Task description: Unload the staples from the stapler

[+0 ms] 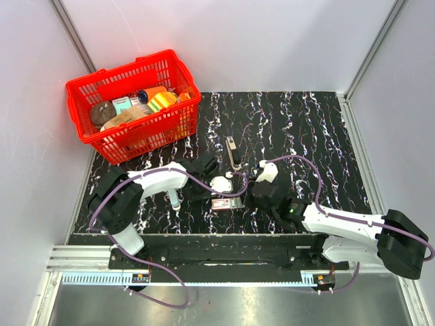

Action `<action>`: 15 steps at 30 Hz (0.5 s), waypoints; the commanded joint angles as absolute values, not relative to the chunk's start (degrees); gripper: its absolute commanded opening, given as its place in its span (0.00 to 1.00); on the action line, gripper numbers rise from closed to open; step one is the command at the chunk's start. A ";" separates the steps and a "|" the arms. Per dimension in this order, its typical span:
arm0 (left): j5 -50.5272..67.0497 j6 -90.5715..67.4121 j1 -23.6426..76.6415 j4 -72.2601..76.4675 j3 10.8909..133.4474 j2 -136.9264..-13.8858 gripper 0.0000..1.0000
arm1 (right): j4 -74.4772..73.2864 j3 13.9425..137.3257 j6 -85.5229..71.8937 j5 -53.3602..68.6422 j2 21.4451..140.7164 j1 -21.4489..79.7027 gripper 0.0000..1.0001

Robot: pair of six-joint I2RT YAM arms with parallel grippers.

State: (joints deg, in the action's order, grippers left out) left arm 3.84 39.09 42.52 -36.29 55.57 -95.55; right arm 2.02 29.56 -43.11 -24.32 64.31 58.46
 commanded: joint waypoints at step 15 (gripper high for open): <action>0.26 31.83 42.63 -35.86 57.65 -98.26 0.54 | 4.83 30.32 -42.36 -23.38 64.51 58.27 0.29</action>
